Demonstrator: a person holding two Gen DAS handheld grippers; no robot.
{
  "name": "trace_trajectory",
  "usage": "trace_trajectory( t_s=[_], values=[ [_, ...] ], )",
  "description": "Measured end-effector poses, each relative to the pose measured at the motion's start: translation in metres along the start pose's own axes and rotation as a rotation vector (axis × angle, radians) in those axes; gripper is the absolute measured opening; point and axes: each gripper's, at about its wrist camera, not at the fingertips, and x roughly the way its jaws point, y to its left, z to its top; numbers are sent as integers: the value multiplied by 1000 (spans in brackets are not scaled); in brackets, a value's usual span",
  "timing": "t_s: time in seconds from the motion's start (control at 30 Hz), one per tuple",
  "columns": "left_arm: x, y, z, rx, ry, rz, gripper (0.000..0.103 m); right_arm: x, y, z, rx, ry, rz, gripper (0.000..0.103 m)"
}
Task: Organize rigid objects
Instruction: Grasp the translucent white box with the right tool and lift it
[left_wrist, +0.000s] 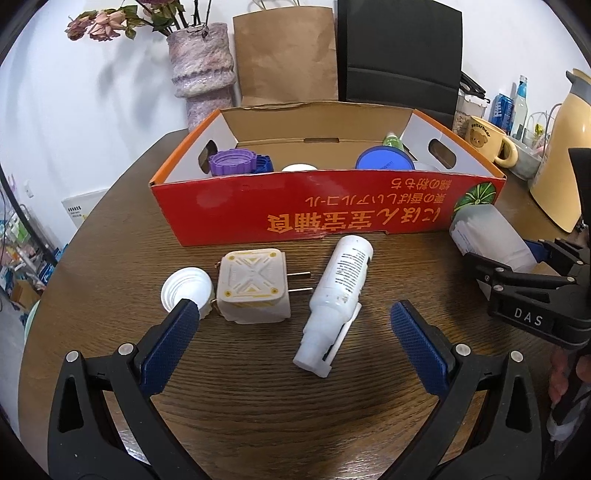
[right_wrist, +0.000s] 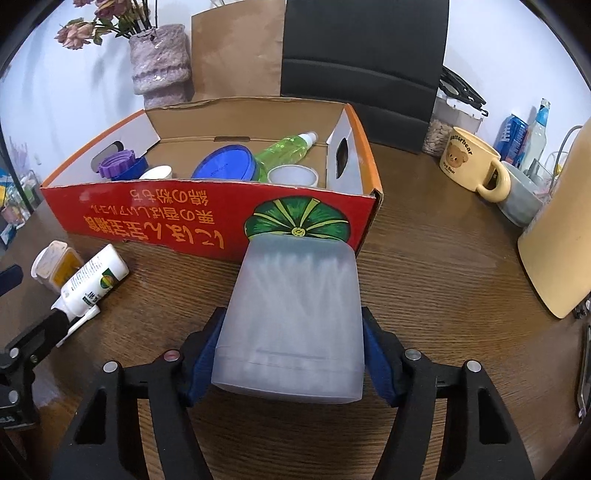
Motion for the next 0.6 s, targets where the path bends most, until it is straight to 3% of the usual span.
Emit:
trace_trajectory(
  t_s=[0.3,0.4,0.6],
  values=[
    [1,-13,1,25,-6,2,102,-9,1,-4,-25,-26,27,72],
    [3,-19,1,34,1,-6,94,-15,0,-6,-28,-42,38,72],
    [5,-29,2,49,6,-6,87,-26,-6,-11,-26,-66,43,72]
  ],
)
